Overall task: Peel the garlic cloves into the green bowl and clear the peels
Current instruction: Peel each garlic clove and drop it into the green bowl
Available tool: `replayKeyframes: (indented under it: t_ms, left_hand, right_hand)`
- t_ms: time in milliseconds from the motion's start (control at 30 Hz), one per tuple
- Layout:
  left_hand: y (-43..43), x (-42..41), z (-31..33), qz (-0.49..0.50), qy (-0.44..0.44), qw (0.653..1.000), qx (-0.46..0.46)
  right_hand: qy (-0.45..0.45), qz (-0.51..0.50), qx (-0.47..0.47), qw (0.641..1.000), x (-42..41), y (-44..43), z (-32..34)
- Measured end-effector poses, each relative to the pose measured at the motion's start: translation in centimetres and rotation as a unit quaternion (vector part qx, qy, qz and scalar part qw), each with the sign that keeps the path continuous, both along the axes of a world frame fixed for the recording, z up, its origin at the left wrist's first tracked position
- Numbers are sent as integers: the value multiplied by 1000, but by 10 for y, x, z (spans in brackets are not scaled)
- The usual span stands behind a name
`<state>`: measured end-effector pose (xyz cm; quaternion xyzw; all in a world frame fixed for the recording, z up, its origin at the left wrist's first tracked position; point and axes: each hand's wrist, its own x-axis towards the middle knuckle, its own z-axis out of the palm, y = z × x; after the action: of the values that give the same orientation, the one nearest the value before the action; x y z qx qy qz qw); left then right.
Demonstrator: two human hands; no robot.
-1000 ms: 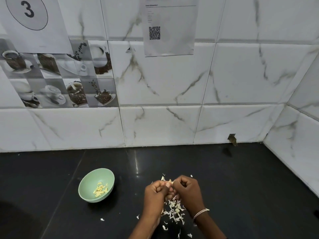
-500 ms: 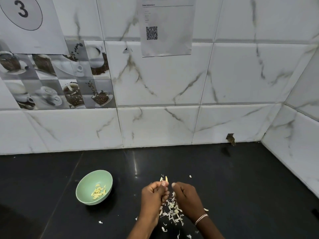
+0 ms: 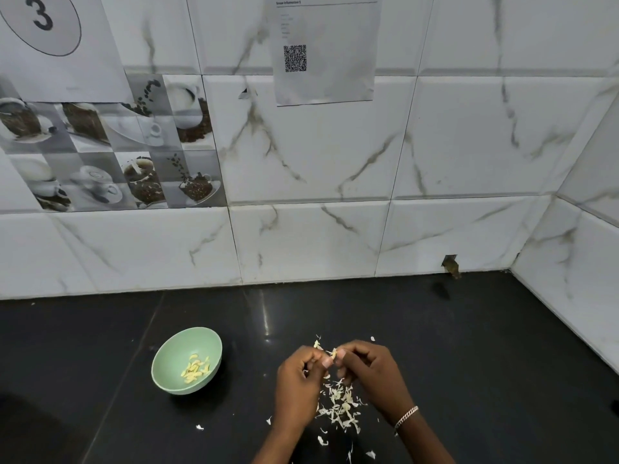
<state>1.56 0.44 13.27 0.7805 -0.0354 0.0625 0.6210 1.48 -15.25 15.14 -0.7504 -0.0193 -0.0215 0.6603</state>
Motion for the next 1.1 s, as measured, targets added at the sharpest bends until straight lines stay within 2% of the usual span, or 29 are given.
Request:
replayKeyframes:
  t_ms: [167, 433, 600, 767, 900, 967, 1100]
  left_hand:
    - [6, 4, 0, -11, -22, 999, 46]
    - [12, 8, 5, -4, -43, 996, 78]
    - [11, 8, 5, -2, -31, 996, 83]
    - [9, 8, 4, -2, -35, 996, 85]
    - [9, 7, 3, -8, -34, 996, 88]
    - [9, 7, 3, -11, -35, 995, 90]
    - [9, 8, 3, -17, -41, 993, 108]
  right_hand:
    - [15, 25, -37, 999, -2, -4, 1]
    - [26, -12, -55, 998, 0, -8, -1]
    - [40, -25, -130, 990, 0, -9, -12]
    - [62, -10, -96, 993, 3, -6, -8]
    - [29, -76, -218, 973, 5, -7, -13]
    - [12, -59, -197, 978, 4, -9, -13]
    - [39, 8, -35, 999, 1, -5, -3]
